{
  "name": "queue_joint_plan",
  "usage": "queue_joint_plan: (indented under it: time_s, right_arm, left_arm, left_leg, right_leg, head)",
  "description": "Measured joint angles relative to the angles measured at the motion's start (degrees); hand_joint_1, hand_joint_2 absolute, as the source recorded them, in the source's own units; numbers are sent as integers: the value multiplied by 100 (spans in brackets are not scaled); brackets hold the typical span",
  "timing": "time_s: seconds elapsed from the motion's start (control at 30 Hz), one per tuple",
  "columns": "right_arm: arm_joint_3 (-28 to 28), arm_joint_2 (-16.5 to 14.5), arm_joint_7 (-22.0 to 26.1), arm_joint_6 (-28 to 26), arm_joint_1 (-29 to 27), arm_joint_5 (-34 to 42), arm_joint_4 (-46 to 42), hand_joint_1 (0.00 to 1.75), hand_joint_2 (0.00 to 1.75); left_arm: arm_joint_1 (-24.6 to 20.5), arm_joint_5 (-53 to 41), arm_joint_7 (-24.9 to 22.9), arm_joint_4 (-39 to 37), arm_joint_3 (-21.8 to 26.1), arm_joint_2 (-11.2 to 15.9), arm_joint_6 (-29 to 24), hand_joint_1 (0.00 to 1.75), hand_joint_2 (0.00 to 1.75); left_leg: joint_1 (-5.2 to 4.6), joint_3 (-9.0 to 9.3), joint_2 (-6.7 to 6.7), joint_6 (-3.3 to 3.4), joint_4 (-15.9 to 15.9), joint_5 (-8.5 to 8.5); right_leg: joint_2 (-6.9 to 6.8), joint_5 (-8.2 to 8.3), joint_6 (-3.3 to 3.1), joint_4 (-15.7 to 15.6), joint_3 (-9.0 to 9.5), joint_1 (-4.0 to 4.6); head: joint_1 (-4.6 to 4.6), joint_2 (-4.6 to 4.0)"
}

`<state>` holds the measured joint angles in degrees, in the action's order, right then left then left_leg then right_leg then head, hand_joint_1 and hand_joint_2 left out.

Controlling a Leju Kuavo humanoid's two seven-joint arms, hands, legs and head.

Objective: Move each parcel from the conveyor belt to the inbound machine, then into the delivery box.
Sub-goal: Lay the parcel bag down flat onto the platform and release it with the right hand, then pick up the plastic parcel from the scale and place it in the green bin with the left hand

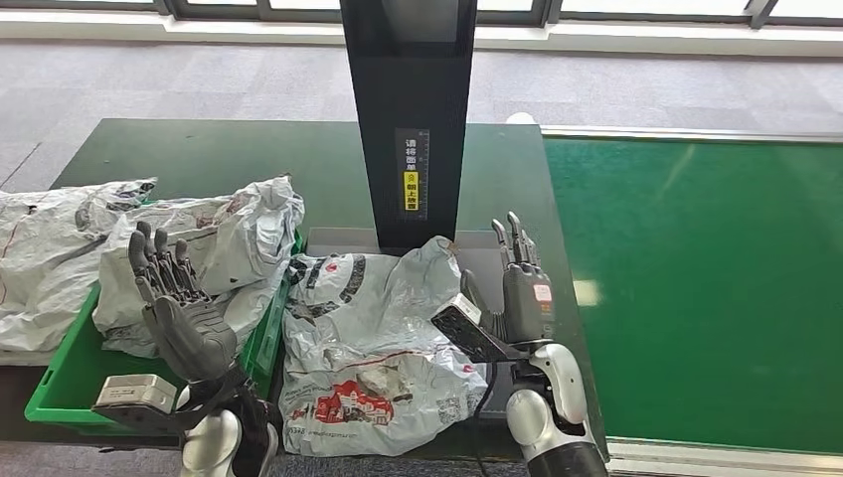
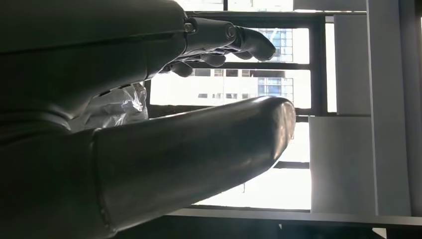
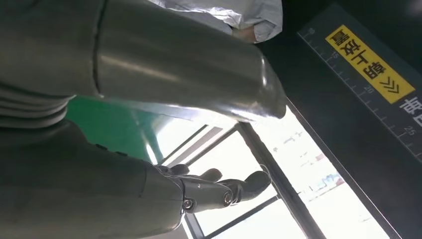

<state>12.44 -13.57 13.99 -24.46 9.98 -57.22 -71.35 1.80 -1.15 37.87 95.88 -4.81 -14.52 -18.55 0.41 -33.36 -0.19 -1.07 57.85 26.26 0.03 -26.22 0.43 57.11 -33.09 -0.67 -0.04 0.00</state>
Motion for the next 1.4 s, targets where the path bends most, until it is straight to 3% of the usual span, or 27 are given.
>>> queue_joint_plan:
  time_s: [0.07, 0.1, 0.17, 0.2, 0.23, 0.3, 0.43, 0.73, 0.97, 1.33, 1.4]
  right_arm:
    - [-34, 0, 95, -38, 8, 93, 30, 0, 0]
    - [-46, 0, 206, -84, 3, 194, 34, 0, 44]
    - [-54, 0, 604, -251, -51, 508, -32, 0, 131]
    - [-55, 0, 843, -339, -109, 683, -126, 0, 175]
    - [-55, 0, 1076, -406, -186, 849, -269, 0, 175]
    - [-55, 0, 1410, -443, -359, 1090, -648, 0, 175]
    - [-55, 0, 1661, -326, -634, 1309, -1453, 0, 175]
    - [23, 145, 2477, -320, -1183, 2101, -2833, 0, 175]
    - [33, 295, 2598, -233, -1260, 2441, -3350, 0, 175]
    - [32, 397, 2607, -240, -1264, 2532, -3456, 0, 175]
    - [32, 412, 2607, -247, -1264, 2538, -3457, 0, 175]
  left_arm:
    - [0, -5, 0, -8, 0, -1, 11, 0, 0]
    - [0, -16, 3, -12, 0, -2, 20, 0, 0]
    - [0, -134, 8, -24, -7, 1, 93, 0, 87]
    - [-1, -289, -6, -36, -24, 7, 168, 0, 87]
    - [-2, -544, -49, -51, -58, 21, 266, 0, 87]
    - [-15, -1471, -263, -106, -195, 76, 438, 0, 0]
    - [-47, -3817, -831, -278, -588, 240, 522, 0, 175]
    - [-89, -6726, -1961, -947, -1230, 504, 778, 0, 175]
    - [-339, -7035, -2341, -2200, -1375, 679, 1437, 0, 175]
    - [-686, -6864, -2128, -3033, -1409, 763, 1757, 0, 175]
    - [-732, -6845, -2097, -3085, -1415, 763, 1782, 87, 175]
  left_leg:
    - [0, 0, 0, 0, 0, 0]
    - [0, 0, 1, 0, 0, 0]
    - [0, 0, 0, 0, 0, 0]
    - [0, 0, -2, 0, 0, 0]
    - [-1, -1, -3, 0, 0, 0]
    - [-1, -2, -4, 1, 0, 1]
    - [-3, -2, 1, 1, 0, 5]
    - [-3, 1, 7, -1, 0, 6]
    - [-3, 5, 13, -2, 0, 6]
    - [-3, 12, 6, -1, 0, 5]
    - [-3, 16, 6, -1, 0, 5]
  right_leg:
    - [0, 0, 0, 0, -1, 0]
    - [0, 0, 0, 0, -1, 0]
    - [0, 0, 0, -1, -2, -1]
    - [-2, 0, 0, -1, -2, -1]
    - [-3, -1, 0, -2, -3, -1]
    - [-4, -1, 0, -2, -3, -2]
    - [-1, -1, 0, -3, -4, -4]
    - [4, -1, 0, -3, -4, -4]
    - [11, 0, 0, -3, -2, -4]
    - [4, -1, 1, -3, 15, -4]
    - [4, -1, 1, -4, 19, -4]
  head:
    - [0, 0]
    - [0, 0]
    - [0, 0]
    - [0, 0]
    - [0, 0]
    - [0, 0]
    - [0, 0]
    - [0, 0]
    - [0, 0]
    - [0, 0]
    - [0, 0]
